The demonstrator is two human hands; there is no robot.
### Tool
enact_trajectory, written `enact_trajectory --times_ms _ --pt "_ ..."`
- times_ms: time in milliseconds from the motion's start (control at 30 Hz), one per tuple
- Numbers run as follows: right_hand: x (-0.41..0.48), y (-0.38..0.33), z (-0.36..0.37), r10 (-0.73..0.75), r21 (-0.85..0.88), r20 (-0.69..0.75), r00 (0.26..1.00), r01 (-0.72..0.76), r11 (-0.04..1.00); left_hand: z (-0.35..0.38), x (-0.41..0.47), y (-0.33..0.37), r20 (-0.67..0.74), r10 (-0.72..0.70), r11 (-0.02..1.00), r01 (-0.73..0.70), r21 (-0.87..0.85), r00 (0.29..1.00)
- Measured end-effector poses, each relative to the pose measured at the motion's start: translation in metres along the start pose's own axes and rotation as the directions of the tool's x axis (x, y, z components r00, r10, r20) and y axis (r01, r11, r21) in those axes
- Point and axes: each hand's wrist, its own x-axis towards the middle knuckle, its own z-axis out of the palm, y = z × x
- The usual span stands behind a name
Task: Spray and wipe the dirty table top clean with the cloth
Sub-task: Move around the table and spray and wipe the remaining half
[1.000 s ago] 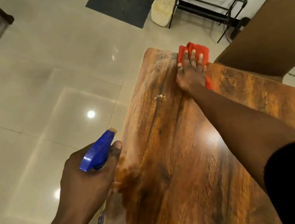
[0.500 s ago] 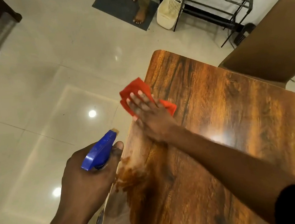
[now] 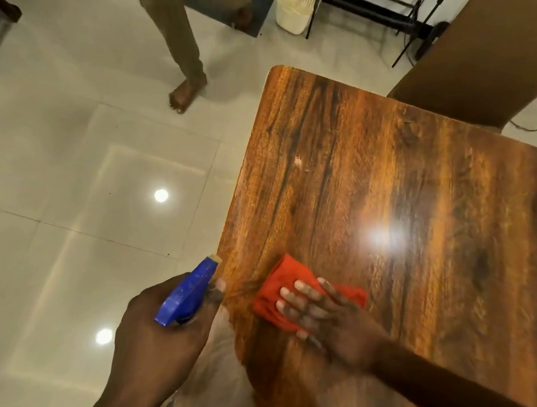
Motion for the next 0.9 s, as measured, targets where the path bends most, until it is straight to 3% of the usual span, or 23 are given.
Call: enact_trajectory --times_ms 133,267,433,533,633,900 --pt "0.036 0.058 -0.024 0.223 0.086 -0.033 0.974 -0.219 0.972 -0.010 -0.010 -0.018 0.030 -0.043 0.999 0.042 0.029 0.999" --pt "0.119 0.108 -0.060 0.445 0.239 -0.032 0.895 -0.426 0.873 -0.017 -0.019 -0.031 0.024 -0.030 0.999 0.030 0.015 0.999" --pt "0.224 0.125 -0.097 0.532 0.361 0.028 0.846 -0.505 0.784 -0.026 -0.024 -0.052 0.013 -0.014 0.999 0.014 0.032 1.000" --pt "0.242 0.105 -0.098 0.514 0.321 0.031 0.857 -0.495 0.807 -0.033 -0.030 -0.058 0.008 -0.001 1.000 0.000 0.013 1.000" --pt "0.229 0.064 -0.087 0.384 0.233 0.019 0.923 -0.377 0.896 -0.040 -0.034 -0.062 0.010 0.026 0.999 -0.026 0.036 1.000" --pt "0.125 -0.126 -0.011 0.142 0.199 -0.030 0.989 -0.133 0.971 -0.053 -0.040 -0.051 0.063 0.041 0.997 -0.044 0.061 0.997"
